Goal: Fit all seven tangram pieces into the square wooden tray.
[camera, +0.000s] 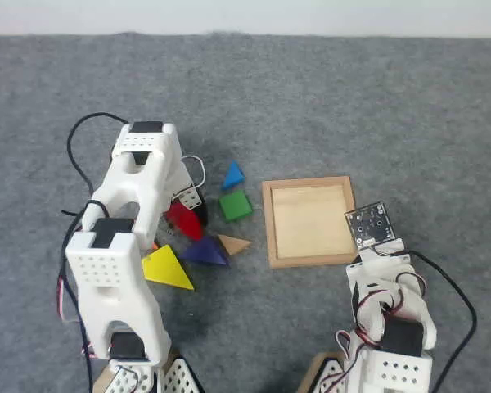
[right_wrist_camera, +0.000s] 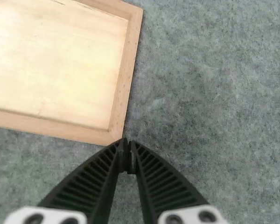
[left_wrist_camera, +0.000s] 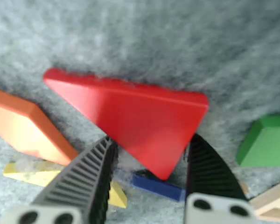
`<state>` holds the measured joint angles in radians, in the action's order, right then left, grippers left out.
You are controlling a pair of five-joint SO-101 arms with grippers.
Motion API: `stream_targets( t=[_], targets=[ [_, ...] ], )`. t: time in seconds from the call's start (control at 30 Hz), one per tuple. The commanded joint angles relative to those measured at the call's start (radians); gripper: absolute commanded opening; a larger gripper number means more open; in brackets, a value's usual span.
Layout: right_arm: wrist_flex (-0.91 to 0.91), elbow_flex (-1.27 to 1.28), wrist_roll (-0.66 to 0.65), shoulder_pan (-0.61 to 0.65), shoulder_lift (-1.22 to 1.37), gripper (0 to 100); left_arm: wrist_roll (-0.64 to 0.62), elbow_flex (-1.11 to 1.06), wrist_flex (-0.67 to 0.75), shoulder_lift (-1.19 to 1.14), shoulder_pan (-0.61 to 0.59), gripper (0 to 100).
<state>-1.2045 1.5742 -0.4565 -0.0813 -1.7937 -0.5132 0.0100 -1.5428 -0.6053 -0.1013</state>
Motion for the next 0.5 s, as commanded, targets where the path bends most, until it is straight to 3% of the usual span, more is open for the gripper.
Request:
stream_targets(
  t=[0.0,0.13,0.27,0.47],
  targets=[
    [0.010,-0.017,-0.014,0.005,0.012,0.9,-0.005,0.051,0.087,-0.025,-0.025,21],
    [0.010,-0.017,-0.014,0.005,0.012,0.9,-0.061,0.065,0.094,-0.025,-0.052,25],
    [0.008,-0.017,-0.014,0.005,0.012,0.9,-0.032,0.077,0.086,-0.020,-0.072,30],
    [0.010,-0.014,-0.014,0.005,0.008,0.9,0.101,0.076,0.137,0.107,-0.092,21]
  ],
)
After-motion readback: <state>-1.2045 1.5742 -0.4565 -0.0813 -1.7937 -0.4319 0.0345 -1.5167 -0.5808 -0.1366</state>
